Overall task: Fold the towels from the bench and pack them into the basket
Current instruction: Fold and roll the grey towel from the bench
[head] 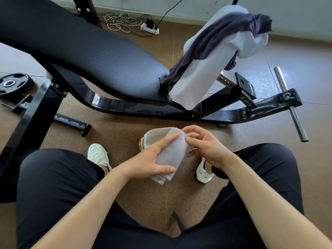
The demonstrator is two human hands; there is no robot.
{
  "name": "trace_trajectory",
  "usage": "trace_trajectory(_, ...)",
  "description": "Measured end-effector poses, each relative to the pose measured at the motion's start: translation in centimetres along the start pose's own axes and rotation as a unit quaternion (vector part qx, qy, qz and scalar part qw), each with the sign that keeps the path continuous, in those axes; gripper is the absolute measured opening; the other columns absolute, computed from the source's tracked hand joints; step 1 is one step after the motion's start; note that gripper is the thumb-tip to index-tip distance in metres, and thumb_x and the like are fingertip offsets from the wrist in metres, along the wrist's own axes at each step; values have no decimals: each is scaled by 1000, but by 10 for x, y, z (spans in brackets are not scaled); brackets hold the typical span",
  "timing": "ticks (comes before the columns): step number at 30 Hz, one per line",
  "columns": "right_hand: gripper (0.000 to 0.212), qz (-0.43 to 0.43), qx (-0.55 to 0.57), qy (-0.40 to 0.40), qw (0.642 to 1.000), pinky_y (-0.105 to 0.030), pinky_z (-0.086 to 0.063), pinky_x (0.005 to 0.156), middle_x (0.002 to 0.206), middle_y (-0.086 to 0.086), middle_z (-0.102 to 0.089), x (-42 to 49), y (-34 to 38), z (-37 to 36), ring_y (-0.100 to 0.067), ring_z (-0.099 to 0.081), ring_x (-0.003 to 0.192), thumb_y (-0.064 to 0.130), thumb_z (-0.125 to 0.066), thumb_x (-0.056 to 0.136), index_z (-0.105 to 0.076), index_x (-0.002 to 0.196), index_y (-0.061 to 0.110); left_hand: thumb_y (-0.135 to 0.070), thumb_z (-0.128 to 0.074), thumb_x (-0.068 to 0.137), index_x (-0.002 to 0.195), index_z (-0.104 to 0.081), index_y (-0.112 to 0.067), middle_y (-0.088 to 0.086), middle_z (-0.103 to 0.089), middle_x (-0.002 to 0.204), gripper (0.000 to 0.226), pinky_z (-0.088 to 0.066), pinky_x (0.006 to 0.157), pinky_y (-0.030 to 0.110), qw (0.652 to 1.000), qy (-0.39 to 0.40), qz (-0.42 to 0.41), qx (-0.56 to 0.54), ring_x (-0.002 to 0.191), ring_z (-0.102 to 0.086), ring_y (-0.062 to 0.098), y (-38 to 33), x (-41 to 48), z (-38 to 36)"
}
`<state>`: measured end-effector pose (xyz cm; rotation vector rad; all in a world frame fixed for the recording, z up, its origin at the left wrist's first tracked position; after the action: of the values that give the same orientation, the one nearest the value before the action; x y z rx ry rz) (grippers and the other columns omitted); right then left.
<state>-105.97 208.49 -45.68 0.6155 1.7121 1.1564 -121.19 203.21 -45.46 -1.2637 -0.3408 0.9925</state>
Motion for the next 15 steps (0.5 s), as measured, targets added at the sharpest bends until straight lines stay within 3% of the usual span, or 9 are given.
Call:
trace_trajectory(3, 38, 11, 29, -43, 999, -43, -59, 88, 119, -11, -67, 7, -6, 2, -27, -65, 115, 22, -66, 97, -59, 133, 31, -32, -79, 87, 149, -14, -64, -22, -21, 150, 95, -50, 105, 32, 998, -60, 6, -31, 133, -43, 12, 8, 7, 9)
trace_trajectory(6, 64, -2, 63, -36, 997, -44, -59, 92, 139, -7, -57, 14, -22, -15, -24, -61, 125, 28, -77, 88, -48, 142, 46, -28, -81, 86, 149, -17, -62, -21, -24, 150, 96, -51, 102, 30, 989, -114, 18, -90, 132, -44, 9, 19, 15, 11)
trace_trajectory(9, 76, -25, 80, -28, 996, -48, -56, 100, 151, 2, -45, 24, -43, -32, -23, -54, 133, 25, -79, 88, -38, 145, 54, -25, -82, 85, 152, -17, -56, -19, -23, 152, 98, -49, 94, 16, 979, -145, 34, -138, 132, -42, 2, 33, 24, 11)
trace_trajectory(12, 71, -57, 87, -35, 994, -45, -57, 98, 147, -2, -52, 38, -58, -29, -26, -59, 129, 18, -72, 93, -36, 139, 58, -20, -81, 86, 155, -10, -52, -16, -17, 153, 104, -50, 85, 11, 972, -132, 72, -181, 128, -42, 2, 55, 38, 7)
trace_trajectory(15, 74, -96, 28, -17, 995, -50, -58, 96, 130, -8, -67, 60, -74, -15, -27, -69, 114, 15, -69, 96, -33, 150, 50, -7, -73, 89, 156, -7, -50, -11, -16, 155, 103, -56, 80, 16, 952, -111, 118, -258, 121, -47, 5, 81, 56, 3)
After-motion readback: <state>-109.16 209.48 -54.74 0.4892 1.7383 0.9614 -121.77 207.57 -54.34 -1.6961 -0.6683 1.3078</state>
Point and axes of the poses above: each hand's wrist, its own x-axis towards the middle knuckle, its own z-axis out of the back of the hand, y = z × x, the point moved 9 cm from there along x, towards the middle knuckle
